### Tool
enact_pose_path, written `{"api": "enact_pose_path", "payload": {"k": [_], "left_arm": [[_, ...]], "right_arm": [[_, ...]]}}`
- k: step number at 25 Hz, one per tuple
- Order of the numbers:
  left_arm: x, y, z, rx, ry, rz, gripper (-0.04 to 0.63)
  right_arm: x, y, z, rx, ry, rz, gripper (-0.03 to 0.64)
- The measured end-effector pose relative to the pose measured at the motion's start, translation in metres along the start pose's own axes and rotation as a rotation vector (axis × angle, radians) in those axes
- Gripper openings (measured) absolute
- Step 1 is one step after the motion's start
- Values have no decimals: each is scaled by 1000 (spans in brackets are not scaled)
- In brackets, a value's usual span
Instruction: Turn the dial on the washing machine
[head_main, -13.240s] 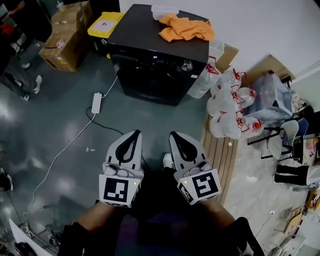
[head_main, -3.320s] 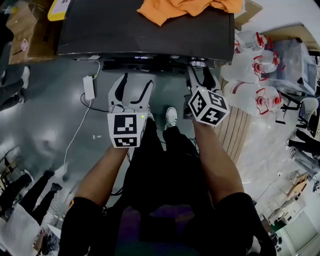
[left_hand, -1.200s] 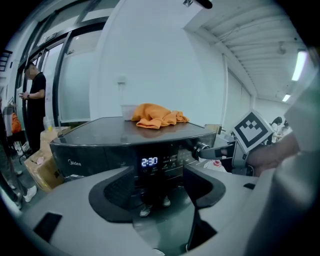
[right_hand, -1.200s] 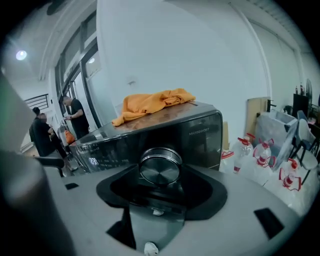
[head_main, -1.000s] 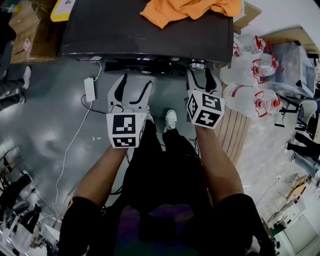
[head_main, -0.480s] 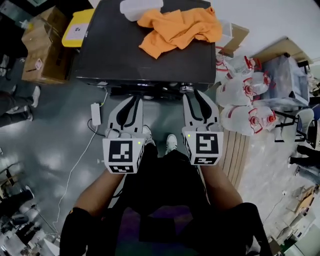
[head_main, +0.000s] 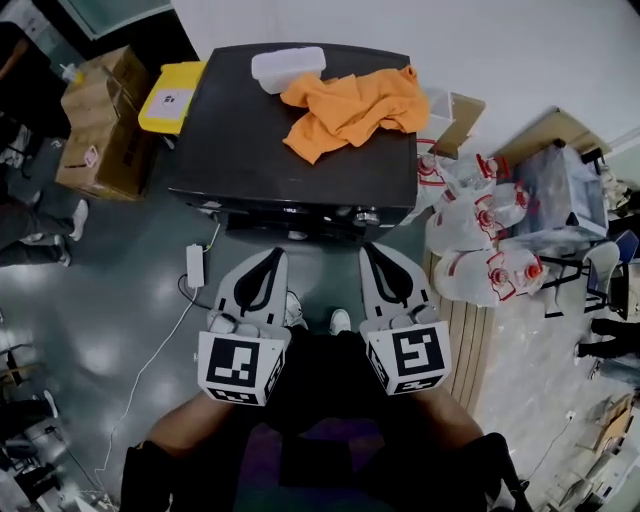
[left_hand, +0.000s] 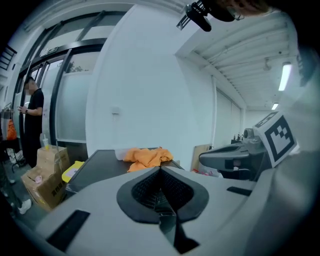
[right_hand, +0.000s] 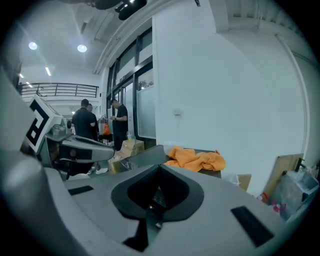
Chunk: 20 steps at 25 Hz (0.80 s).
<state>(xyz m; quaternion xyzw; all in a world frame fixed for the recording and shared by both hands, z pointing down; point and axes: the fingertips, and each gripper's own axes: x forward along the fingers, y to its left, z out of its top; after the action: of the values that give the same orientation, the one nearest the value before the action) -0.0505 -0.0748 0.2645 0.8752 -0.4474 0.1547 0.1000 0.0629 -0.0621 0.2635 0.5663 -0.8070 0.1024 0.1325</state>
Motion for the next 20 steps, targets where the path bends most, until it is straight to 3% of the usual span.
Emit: {"api": "enact_pose_path", "payload": {"k": [5,20], "left_arm": [[-12,-8,9,19,-16,-12,13],[-19,-15,3,26,1,-22,12]], "right_arm": [[-16,13,18,-10,-26,34,18],[-18,22,7,-14,0,53,15]]}}
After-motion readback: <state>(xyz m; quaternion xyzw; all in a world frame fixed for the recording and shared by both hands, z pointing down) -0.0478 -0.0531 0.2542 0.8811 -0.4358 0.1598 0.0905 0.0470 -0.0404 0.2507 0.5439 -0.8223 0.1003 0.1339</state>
